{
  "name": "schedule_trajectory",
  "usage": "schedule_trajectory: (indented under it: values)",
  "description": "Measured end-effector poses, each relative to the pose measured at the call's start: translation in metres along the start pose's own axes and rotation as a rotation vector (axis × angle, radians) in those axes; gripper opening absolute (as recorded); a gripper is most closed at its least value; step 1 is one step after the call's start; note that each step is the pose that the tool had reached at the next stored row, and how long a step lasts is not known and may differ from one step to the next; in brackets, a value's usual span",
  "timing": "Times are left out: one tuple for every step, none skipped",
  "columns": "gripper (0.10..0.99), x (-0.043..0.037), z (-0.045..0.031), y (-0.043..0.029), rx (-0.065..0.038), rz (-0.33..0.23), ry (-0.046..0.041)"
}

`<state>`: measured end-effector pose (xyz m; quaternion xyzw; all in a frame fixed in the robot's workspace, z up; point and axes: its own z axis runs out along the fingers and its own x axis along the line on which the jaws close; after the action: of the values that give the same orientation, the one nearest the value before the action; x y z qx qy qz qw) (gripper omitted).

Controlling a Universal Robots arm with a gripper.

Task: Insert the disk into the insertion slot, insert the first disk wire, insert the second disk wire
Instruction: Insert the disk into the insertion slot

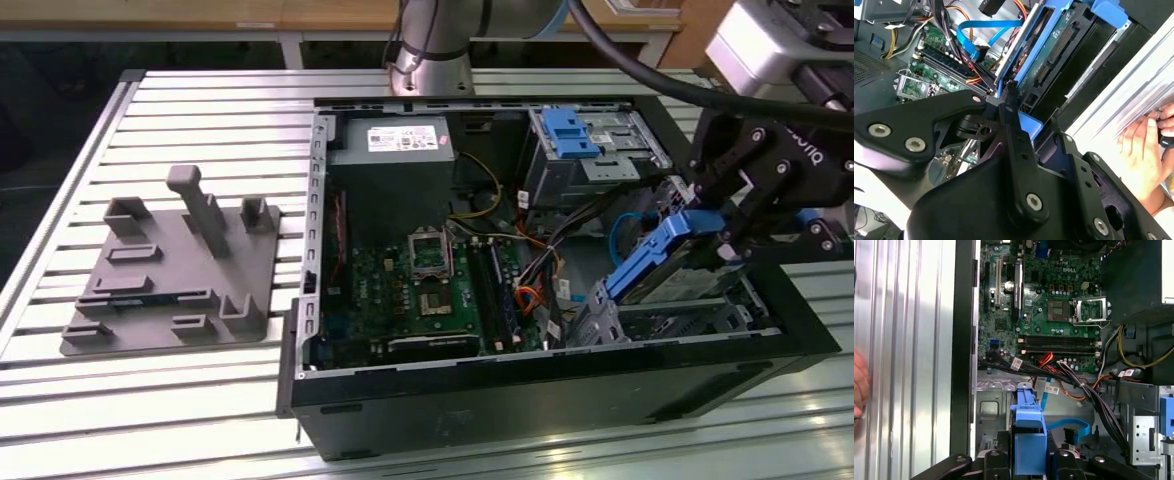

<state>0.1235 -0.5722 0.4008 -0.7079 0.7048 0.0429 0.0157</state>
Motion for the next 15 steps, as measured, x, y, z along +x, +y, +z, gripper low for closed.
schedule_trajectory:
  values:
    - [0.365, 0.0001, 0.0012, -0.0001, 0.000, 0.000, -0.0001]
    - [0.365, 0.0001, 0.0016, -0.0001, 0.000, 0.000, 0.0001]
    - [0.365, 0.0001, 0.0016, -0.0001, 0.000, 0.000, 0.0001]
    - [0.365, 0.0001, 0.0017, -0.0001, 0.000, 0.000, 0.0000]
    - [0.365, 0.0002, 0.0020, -0.0001, 0.000, 0.000, -0.0007]
    - [0.376, 0.0002, 0.0019, -0.0001, 0.000, 0.000, -0.0003]
    - [0.431, 0.0002, 0.0020, -0.0001, 0.000, 0.000, -0.0005]
    - [0.431, 0.0002, 0.0019, -0.0001, 0.000, 0.000, -0.0004]
    - [0.498, 0.0002, 0.0019, -0.0001, 0.000, 0.000, -0.0004]
    - [0.498, 0.0002, 0.0019, -0.0001, 0.000, 0.000, -0.0005]
    - [0.498, 0.0002, 0.0020, -0.0001, 0.000, 0.000, -0.0006]
    - [0.498, 0.0002, 0.0020, -0.0001, 0.000, 0.000, -0.0005]
    - [0.498, 0.0002, 0.0020, -0.0001, 0.000, 0.000, -0.0005]
    - [0.498, 0.0002, 0.0020, -0.0001, 0.000, 0.000, -0.0005]
    - [0.498, 0.0002, 0.0021, -0.0001, 0.000, 0.000, -0.0008]
